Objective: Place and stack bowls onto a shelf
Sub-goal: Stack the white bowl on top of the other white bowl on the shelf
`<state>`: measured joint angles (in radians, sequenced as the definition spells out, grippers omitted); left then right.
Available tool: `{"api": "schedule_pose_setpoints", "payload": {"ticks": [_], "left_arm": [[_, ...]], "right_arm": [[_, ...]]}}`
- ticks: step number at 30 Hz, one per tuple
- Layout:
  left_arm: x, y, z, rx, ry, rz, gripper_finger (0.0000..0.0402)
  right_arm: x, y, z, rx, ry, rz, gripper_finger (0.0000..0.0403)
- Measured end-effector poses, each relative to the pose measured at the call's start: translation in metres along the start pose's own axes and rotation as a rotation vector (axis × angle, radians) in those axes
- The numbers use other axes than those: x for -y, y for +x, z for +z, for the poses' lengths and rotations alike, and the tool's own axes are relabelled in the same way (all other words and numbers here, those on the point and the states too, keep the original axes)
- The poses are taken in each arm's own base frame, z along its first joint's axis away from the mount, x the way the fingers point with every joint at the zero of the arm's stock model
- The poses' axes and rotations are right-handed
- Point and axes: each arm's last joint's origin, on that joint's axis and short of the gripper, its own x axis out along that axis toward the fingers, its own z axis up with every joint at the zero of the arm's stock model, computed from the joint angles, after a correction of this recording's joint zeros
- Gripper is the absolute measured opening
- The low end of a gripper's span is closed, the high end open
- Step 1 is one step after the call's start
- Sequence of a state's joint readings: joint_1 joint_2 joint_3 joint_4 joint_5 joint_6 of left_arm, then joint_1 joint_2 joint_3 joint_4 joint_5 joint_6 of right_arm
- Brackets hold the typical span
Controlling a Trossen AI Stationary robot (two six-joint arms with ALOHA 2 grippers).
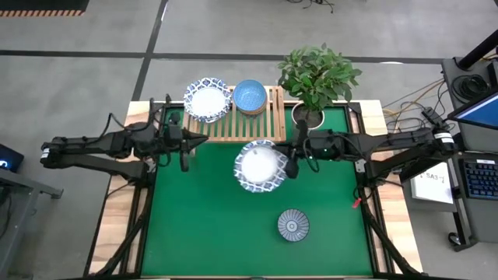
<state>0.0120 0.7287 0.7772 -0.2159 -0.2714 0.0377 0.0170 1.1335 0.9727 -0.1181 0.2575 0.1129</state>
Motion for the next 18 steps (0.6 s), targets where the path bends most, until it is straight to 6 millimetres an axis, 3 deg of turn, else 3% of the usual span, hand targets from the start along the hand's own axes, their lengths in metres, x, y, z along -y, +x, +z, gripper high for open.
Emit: {"api": "schedule_pose_setpoints", "payload": {"ticks": [10,18], "left_arm": [[-0.007,-0.025,-0.017,0.121,0.066,0.045,0.0002],[-0.014,-0.05,-0.031,0.201,0.057,0.054,0.0002]], "right_arm": [[-0.011,0.058,0.067,0.139,-0.136,-0.093,0.0012],[0.011,0.1,0.12,0.157,-0.163,-0.295,0.0012]]}}
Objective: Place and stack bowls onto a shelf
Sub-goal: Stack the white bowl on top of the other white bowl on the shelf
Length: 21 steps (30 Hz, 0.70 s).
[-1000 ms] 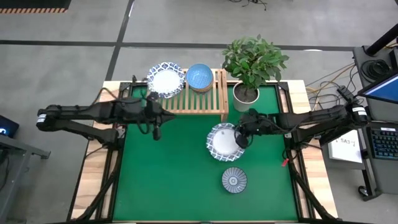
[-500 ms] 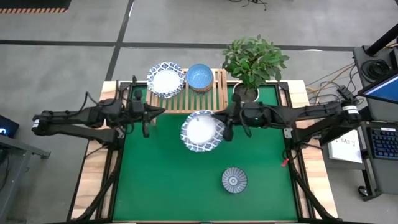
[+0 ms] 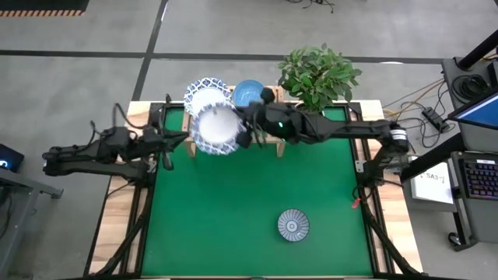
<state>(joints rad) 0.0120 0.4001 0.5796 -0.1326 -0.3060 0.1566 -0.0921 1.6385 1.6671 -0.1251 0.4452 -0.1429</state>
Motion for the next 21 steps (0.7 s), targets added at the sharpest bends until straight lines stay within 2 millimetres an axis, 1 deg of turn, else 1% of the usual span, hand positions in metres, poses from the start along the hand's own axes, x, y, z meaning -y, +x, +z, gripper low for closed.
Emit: {"api": "schedule_pose_setpoints", "payload": {"ticks": [5,8,12,17,21], "left_arm": [[-0.004,-0.014,-0.005,0.047,-0.005,0.007,0.0002],[-0.006,-0.023,-0.005,0.087,-0.01,0.014,0.0002],[-0.009,-0.03,-0.006,0.116,-0.018,0.019,0.0002],[-0.01,-0.034,-0.007,0.137,-0.021,0.023,0.0002],[-0.01,-0.035,-0.007,0.141,-0.022,0.023,0.0002]], "right_arm": [[0.021,0.032,0.011,0.011,0.044,-0.075,0.0012],[0.034,0.05,0.014,0.002,0.056,-0.114,0.0012],[0.046,0.076,0.01,-0.022,0.057,-0.155,0.0012],[0.05,0.102,0.0,-0.038,0.045,-0.177,0.0012],[0.051,0.115,-0.005,-0.051,0.042,-0.188,0.0014]]}}
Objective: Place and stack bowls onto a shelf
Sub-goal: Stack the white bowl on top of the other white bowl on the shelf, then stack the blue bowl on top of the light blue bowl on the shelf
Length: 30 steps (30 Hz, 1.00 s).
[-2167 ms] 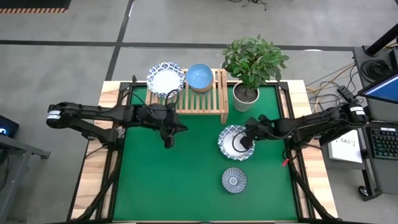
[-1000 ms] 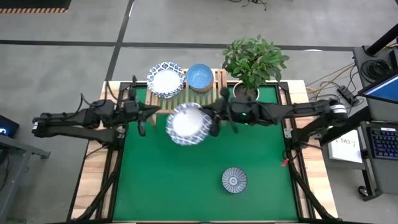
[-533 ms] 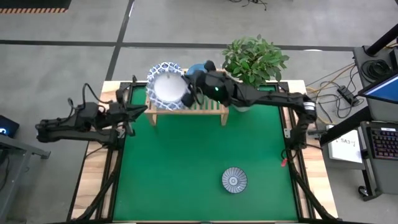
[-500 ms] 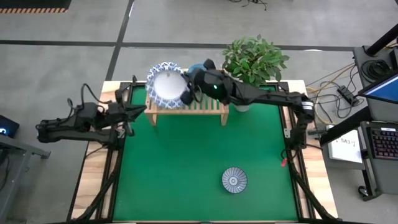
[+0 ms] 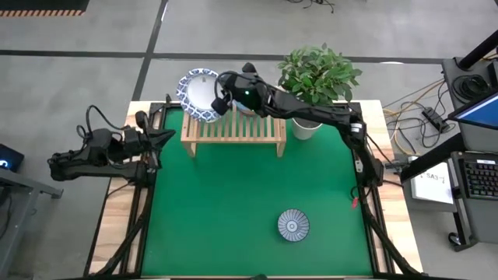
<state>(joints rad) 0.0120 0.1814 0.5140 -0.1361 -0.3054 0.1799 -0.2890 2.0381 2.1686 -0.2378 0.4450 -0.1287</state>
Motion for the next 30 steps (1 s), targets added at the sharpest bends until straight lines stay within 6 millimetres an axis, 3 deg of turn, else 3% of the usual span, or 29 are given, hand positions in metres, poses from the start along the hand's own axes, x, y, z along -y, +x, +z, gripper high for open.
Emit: {"api": "schedule_pose_setpoints", "payload": {"ticks": [17,23,30], "left_arm": [[0.0,0.0,0.0,-0.002,0.022,0.0,0.0002],[0.0,0.001,0.0,-0.003,0.023,-0.001,0.0002],[0.0,0.001,0.0,-0.002,0.031,0.0,0.0002]], "right_arm": [[0.008,0.003,0.001,-0.013,-0.002,-0.016,0.0137],[0.0,-0.031,0.009,-0.133,-0.053,0.074,0.015],[-0.027,-0.085,0.012,-0.347,0.047,0.452,0.0144]]}}
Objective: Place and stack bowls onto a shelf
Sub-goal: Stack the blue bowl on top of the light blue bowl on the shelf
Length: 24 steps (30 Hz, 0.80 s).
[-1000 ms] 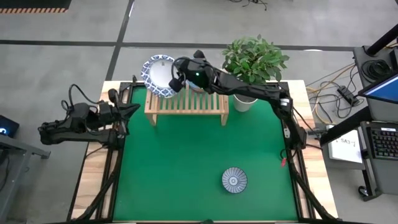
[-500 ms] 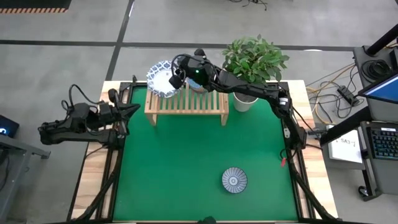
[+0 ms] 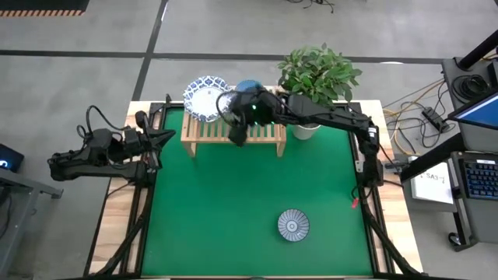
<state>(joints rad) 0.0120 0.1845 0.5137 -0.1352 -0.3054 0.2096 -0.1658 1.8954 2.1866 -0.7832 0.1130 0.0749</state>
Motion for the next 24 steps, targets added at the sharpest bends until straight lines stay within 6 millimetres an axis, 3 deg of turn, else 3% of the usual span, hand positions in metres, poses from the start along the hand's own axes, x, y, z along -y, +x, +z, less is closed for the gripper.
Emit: {"api": "schedule_pose_setpoints", "payload": {"ticks": [8,15,24], "left_arm": [[0.0,0.001,0.0,0.0,-0.001,0.0,0.0002],[0.0,0.001,0.0,-0.003,-0.01,-0.001,0.0002],[0.0,0.001,0.0,0.0,-0.012,0.0,0.0002]], "right_arm": [[-0.048,-0.008,-0.037,-0.409,0.318,0.236,0.0132],[-0.087,-0.013,-0.082,-0.813,0.469,0.078,0.0141],[-0.147,-0.024,-0.132,-1.025,0.597,-0.106,0.0159]]}}
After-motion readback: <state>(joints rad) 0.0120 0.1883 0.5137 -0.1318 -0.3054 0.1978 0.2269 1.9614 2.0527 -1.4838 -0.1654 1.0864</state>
